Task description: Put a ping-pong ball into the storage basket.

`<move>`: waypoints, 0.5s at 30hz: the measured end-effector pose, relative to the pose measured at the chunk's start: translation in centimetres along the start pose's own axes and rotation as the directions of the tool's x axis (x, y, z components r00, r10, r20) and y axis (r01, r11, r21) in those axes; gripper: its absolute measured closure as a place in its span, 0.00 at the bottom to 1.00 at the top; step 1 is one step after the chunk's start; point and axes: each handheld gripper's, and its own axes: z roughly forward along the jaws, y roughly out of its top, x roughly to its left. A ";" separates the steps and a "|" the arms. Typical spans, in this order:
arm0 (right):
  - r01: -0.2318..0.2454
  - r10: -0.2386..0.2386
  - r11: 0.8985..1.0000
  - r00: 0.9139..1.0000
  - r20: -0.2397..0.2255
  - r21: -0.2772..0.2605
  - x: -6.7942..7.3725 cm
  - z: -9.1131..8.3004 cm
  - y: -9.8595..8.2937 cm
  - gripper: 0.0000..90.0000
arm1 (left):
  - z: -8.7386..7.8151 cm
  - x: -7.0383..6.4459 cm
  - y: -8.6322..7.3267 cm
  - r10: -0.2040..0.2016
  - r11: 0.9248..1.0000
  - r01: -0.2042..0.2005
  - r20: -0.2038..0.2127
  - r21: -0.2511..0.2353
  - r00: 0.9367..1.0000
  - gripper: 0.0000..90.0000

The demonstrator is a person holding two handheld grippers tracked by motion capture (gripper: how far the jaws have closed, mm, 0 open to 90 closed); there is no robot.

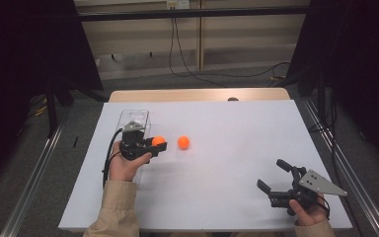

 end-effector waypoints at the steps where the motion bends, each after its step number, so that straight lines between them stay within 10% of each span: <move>1: 0.000 0.000 1.000 1.000 -0.001 -0.001 0.0 0.0 0.0 0.02 | 0.0 0.1 0.0 -0.005 1.000 0.005 -0.004 -0.002 1.000 0.57; 15: 0.000 0.000 1.000 1.000 -0.002 0.001 0.0 0.0 0.0 0.02 | -0.9 0.8 0.0 -0.011 1.000 0.010 -0.027 -0.017 1.000 0.57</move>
